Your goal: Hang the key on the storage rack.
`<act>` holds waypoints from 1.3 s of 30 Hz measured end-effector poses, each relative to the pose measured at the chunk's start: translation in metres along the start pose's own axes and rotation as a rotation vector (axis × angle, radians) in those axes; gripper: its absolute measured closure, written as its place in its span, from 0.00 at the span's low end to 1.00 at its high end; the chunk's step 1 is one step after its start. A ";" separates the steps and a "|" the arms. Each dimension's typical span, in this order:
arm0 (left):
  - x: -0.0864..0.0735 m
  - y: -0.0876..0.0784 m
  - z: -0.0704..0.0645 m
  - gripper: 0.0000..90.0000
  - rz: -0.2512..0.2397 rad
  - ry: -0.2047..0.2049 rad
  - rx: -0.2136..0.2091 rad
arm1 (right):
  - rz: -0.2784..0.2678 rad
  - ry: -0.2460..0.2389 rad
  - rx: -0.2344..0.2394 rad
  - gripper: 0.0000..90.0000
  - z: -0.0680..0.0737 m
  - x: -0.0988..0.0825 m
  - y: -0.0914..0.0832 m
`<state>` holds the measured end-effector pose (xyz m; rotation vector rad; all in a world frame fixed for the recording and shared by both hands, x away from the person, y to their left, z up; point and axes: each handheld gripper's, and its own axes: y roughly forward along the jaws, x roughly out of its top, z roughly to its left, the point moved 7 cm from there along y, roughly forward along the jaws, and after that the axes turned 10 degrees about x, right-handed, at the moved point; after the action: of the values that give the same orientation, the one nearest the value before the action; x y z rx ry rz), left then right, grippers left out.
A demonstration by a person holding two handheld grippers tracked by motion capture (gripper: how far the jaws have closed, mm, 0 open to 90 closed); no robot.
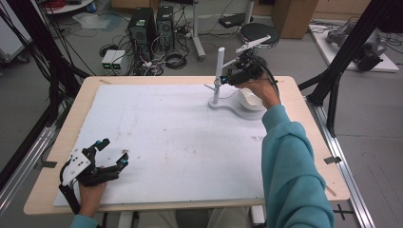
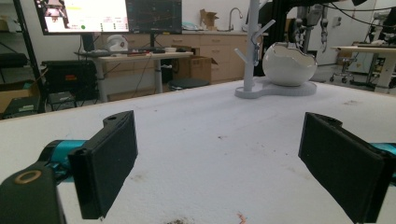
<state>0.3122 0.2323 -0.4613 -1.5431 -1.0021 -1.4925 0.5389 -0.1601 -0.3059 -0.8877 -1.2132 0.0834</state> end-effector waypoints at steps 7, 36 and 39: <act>0.000 0.000 0.000 0.13 0.002 0.007 0.000 | -0.079 -0.076 -0.013 0.01 0.018 0.005 -0.032; 0.000 0.000 0.000 0.13 0.001 0.003 0.001 | -0.479 -0.114 -0.037 0.01 0.074 -0.186 -0.068; 0.000 0.000 0.000 0.13 0.002 0.006 0.000 | -0.516 -0.076 -0.033 0.01 0.075 -0.204 -0.065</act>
<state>0.3118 0.2322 -0.4614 -1.5383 -0.9975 -1.4944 0.3714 -0.2652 -0.4174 -0.5811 -1.4839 -0.3209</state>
